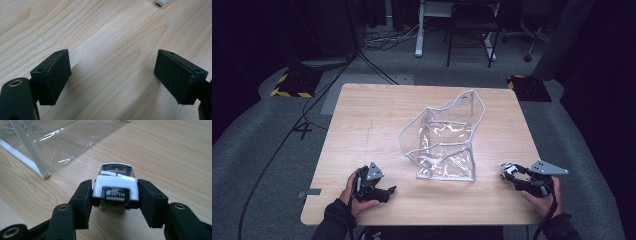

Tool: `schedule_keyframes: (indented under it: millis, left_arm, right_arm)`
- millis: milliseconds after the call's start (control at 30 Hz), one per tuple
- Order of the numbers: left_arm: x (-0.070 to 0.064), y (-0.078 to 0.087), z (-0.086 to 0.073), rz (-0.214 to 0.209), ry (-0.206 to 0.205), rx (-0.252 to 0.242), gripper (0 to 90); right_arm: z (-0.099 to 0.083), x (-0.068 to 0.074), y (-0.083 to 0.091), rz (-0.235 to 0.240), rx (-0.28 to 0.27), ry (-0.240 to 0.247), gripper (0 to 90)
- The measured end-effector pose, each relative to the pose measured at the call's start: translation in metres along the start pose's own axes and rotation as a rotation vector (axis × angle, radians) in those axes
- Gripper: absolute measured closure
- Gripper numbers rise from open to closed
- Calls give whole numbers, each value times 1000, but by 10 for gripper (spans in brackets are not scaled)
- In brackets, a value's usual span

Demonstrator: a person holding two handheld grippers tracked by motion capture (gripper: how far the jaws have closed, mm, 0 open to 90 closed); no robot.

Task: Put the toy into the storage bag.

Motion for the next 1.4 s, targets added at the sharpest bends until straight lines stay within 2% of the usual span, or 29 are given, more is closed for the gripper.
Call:
schedule_keyframes:
  millis: [333, 567, 700, 933, 967, 1133, 1200, 1400]
  left_arm:
    - [0, 0, 0, 0, 0, 0, 142]
    - [0, 0, 0, 0, 0, 0, 142]
    - [0, 0, 0, 0, 0, 0, 142]
    - [0, 0, 0, 0, 0, 0, 142]
    - [0, 0, 0, 0, 0, 0, 142]
    - [0, 0, 0, 0, 0, 0, 142]
    - [0, 0, 0, 0, 0, 0, 142]
    - [0, 0, 0, 0, 0, 0, 142]
  right_arm:
    - [2, -5, 5, -11, -20, -11, 479]
    - [10, -11, 11, -26, -54, -27, 479]
    - [14, -12, 13, -26, -57, -20, 479]
    - [26, -13, 13, -33, -75, -2, 479]
    - [28, -11, 13, -30, -79, -15, 479]
    - [37, -11, 13, -33, -85, 10, 479]
    - [41, -10, 14, -30, -95, -2, 479]
    - [52, -15, 16, -38, -107, 4, 479]
Point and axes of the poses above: each handheld gripper's, and its own axes: y roughly backward along the jaws, z roughly out of its top, x roughly to its left, the point moved 9 cm from there along -y, roughly forward along the jaws, and after that the axes turned 4 degrees about z, right-handed, at the moved point
